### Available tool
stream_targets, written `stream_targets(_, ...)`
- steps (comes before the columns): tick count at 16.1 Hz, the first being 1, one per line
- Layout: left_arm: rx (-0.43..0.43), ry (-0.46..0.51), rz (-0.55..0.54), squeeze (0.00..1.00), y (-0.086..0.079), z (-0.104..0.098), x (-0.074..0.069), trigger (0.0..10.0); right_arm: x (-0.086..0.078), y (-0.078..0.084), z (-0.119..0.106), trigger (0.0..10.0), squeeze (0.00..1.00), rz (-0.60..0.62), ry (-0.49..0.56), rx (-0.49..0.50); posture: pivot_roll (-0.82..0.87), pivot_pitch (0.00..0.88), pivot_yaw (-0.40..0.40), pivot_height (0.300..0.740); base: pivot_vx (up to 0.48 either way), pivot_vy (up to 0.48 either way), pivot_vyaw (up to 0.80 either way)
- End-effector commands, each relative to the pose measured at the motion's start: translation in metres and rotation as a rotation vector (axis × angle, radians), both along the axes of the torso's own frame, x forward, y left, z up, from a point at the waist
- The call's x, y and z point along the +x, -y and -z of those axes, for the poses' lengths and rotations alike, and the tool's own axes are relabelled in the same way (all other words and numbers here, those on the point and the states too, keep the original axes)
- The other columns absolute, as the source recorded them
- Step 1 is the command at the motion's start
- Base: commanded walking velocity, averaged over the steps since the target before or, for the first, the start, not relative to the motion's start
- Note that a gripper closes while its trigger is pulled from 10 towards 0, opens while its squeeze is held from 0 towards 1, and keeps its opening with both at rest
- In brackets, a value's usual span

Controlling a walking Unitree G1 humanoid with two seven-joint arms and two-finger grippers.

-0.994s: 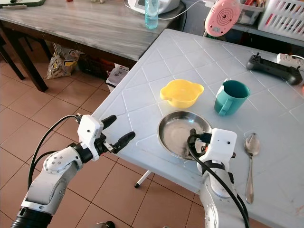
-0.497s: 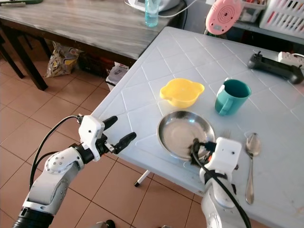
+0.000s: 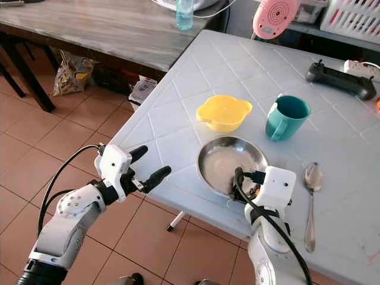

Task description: Setting the table

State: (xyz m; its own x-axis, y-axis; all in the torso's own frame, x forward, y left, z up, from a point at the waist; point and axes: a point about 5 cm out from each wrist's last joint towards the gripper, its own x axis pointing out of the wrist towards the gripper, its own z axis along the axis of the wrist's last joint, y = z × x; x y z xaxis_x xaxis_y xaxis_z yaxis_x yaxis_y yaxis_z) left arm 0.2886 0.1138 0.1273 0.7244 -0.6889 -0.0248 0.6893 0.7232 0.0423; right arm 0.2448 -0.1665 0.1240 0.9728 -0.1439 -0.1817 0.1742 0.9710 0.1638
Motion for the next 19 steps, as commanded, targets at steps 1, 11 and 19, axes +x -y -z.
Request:
stream_targets(1, 0.002, -0.014, 0.008, 0.00, 0.002, 0.002, -0.003, 10.0, 0.001, -0.003, 0.000, 10.0, 0.00, -0.005, -0.007, 0.024, 0.03, 0.182, -0.040, 0.740, 0.000, 0.000, 0.00)
stream_targets(11, -0.029, -0.050, 0.132, 0.00, 0.004, 0.002, -0.011, 10.0, -0.001, -0.011, 0.007, 0.0, 0.00, -0.036, -0.059, 0.103, 0.03, 0.182, -0.043, 0.740, 0.000, 0.000, 0.00)
stream_targets(19, -0.028, -0.085, 0.321, 0.00, 0.010, -0.003, -0.024, 10.0, 0.000, -0.009, 0.008, 0.0, 0.00, -0.030, -0.074, 0.133, 0.02, 0.178, -0.045, 0.740, 0.000, 0.000, 0.00)
